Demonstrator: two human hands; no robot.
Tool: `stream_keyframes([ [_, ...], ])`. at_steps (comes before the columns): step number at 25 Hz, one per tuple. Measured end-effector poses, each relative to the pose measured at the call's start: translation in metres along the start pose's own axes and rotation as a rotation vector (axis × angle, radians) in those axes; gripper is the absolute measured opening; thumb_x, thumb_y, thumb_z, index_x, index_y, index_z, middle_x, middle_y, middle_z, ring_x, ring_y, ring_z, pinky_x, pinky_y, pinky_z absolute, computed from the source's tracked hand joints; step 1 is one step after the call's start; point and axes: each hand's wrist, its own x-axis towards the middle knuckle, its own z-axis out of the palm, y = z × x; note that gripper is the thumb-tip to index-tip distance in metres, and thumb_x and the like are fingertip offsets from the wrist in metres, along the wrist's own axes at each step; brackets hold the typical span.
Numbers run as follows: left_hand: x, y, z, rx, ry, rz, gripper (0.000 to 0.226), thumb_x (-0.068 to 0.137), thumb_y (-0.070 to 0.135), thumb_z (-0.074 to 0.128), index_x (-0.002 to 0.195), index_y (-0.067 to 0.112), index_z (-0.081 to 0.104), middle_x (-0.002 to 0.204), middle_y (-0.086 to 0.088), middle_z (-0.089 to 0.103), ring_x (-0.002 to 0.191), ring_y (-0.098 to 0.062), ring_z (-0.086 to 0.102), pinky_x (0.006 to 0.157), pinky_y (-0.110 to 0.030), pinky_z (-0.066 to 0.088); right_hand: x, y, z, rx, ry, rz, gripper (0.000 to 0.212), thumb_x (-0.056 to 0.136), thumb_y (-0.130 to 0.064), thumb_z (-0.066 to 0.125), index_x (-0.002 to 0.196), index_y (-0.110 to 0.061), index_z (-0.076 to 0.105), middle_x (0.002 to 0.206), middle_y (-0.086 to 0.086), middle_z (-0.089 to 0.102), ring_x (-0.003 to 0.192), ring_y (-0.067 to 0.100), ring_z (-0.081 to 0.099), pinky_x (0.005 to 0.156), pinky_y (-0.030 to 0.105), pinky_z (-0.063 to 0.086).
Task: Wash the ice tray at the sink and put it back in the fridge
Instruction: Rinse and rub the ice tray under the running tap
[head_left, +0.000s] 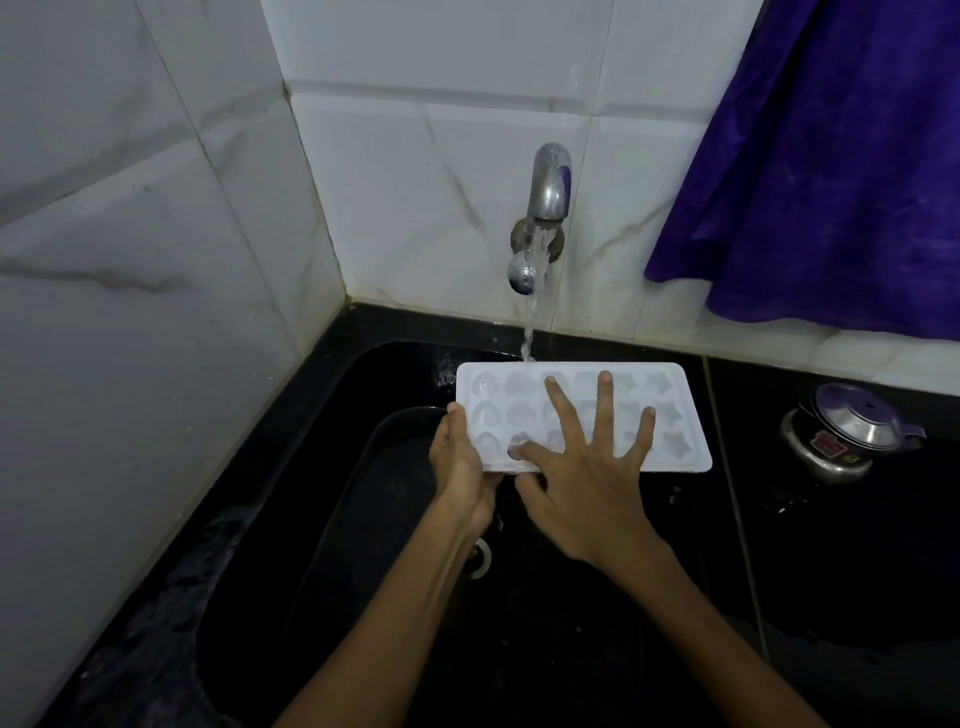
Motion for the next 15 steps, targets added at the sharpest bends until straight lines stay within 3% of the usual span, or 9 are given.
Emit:
stream_keyframes([
  [3,-0.003,-0.004,0.004,0.010,-0.023,-0.007,0.030,0.098,0.036,0.039,0.097,0.016,0.061,0.089,-0.006,0.071,0.074,-0.020,0.068,0.057,-0.029,0.058,0.000,0.002,-0.004,-0.012,0.008,0.045,0.039,0.085,-0.053,0.029,0.104,-0.045,0.062,0.159,-0.003,-0.008,0.127,0.026,-0.045,0.095,0.057,-0.032],
  [5,-0.005,-0.008,0.007,0.033,-0.035,-0.004,0.029,0.098,0.036,0.039,0.094,0.017,0.061,0.090,-0.006,0.071,0.077,-0.021,0.068,0.064,-0.032,0.058,0.000,0.001,-0.010,0.038,0.062,0.071,0.052,0.078,-0.055,0.018,0.089,-0.042,0.067,0.159,-0.005,0.002,0.132,0.024,-0.039,0.097,0.054,-0.030],
  [7,-0.009,-0.010,0.009,0.042,-0.057,-0.012,0.031,0.098,0.035,0.038,0.098,0.015,0.062,0.096,-0.009,0.070,0.082,-0.025,0.067,0.074,-0.039,0.056,0.006,0.005,-0.015,0.125,0.165,0.152,0.051,0.076,-0.051,0.017,0.080,-0.041,0.067,0.158,-0.007,0.010,0.139,0.023,-0.028,0.100,0.051,-0.028],
  [9,-0.012,-0.013,0.009,0.042,-0.081,-0.045,0.034,0.098,0.036,0.038,0.104,0.012,0.062,0.102,-0.013,0.069,0.088,-0.028,0.066,0.081,-0.044,0.054,0.019,0.011,-0.018,0.161,0.174,0.159,0.044,0.079,-0.048,0.022,0.091,-0.045,0.065,0.157,-0.007,0.011,0.140,0.025,-0.023,0.100,0.049,-0.028],
  [12,-0.015,-0.016,0.010,0.056,-0.090,-0.077,0.038,0.097,0.036,0.041,0.114,0.007,0.060,0.107,-0.017,0.068,0.093,-0.031,0.065,0.088,-0.046,0.051,0.039,0.010,-0.010,0.072,0.058,0.063,0.038,0.090,-0.045,0.032,0.118,-0.047,0.057,0.159,-0.004,-0.001,0.139,0.031,-0.027,0.101,0.057,-0.025],
  [15,-0.012,-0.014,0.007,0.040,-0.058,-0.067,0.034,0.098,0.034,0.041,0.109,0.009,0.062,0.104,-0.016,0.068,0.084,-0.026,0.065,0.083,-0.043,0.052,0.050,-0.001,-0.001,0.018,0.063,-0.004,0.039,0.089,-0.046,0.032,0.116,-0.044,0.060,0.159,-0.002,0.006,0.140,0.034,-0.023,0.099,0.059,-0.027],
])
